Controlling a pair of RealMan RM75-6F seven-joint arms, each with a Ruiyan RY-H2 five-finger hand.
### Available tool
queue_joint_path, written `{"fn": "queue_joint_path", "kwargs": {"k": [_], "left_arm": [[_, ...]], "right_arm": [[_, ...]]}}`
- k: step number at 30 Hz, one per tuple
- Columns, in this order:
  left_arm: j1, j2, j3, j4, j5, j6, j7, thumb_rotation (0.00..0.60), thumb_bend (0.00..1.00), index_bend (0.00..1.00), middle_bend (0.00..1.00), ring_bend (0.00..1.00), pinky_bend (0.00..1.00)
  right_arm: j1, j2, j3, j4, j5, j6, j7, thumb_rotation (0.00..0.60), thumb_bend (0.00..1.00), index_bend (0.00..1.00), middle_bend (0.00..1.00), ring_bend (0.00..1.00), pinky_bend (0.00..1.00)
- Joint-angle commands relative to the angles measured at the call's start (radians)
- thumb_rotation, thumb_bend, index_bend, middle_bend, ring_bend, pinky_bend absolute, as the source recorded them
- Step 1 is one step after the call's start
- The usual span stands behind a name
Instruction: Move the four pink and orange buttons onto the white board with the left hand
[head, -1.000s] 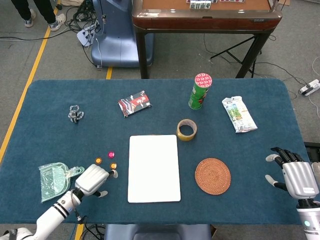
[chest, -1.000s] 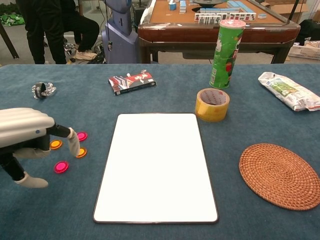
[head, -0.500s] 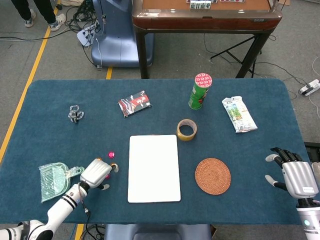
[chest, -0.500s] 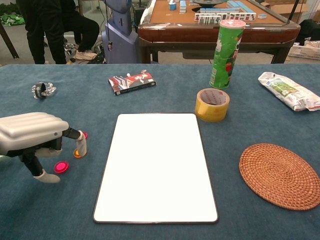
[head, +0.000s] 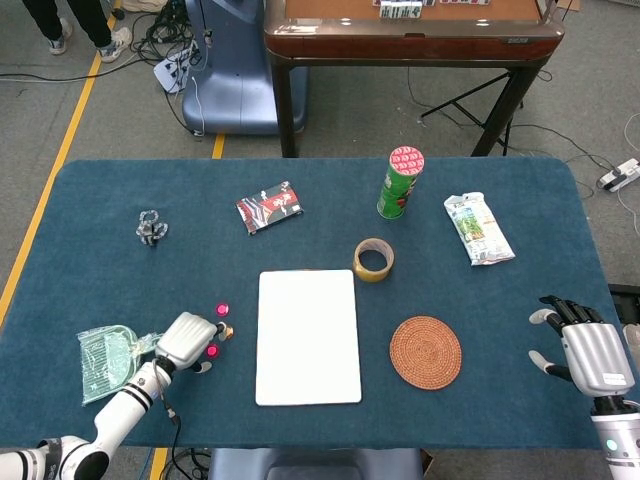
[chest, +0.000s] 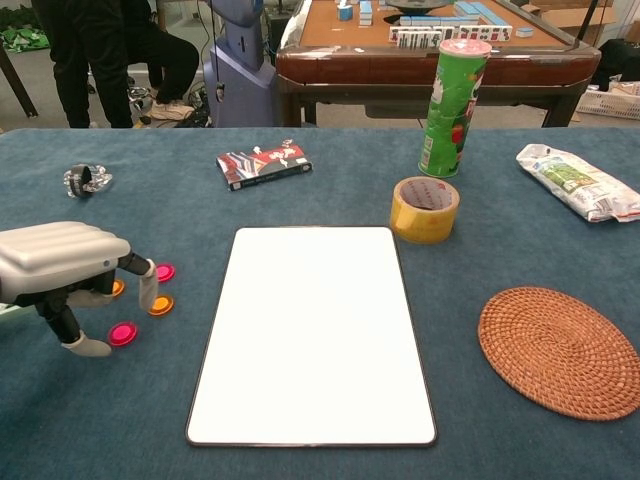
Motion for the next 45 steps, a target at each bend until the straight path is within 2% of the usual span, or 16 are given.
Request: {"fn": "queue_joint_path", "kwargs": {"k": [1,18,45], "left_arm": [[-0.007,0.000,0.003,0.001,-0.019,-0.001,0.015,0.600,0.13,0.52,1.00,1.00,1.00],[-0.041,-0.015,0.020,0.008,-0.103,0.001,0.065,0.600,0.26,0.52,1.00,1.00,1.00],[-0.057,-0.018,0.053,0.013,-0.135,0.019,0.070,0.600,0.28,0.56,1.00,1.00,1.00]], "right_arm": [[0.000,0.001,0.000,-0.001,0.001,0.000,0.000,0.600,0.01,0.40,0.26,0.24,0.32],[0.001,0.002,-0.001,-0.003,0.006,-0.007,-0.001,0.600,0.01,0.40,0.26,0.24,0.32],[0.004,0.002,0.000,-0.003,0.014,-0.015,-0.003,0.600,0.01,0.40,0.26,0.24,0.32]]}}
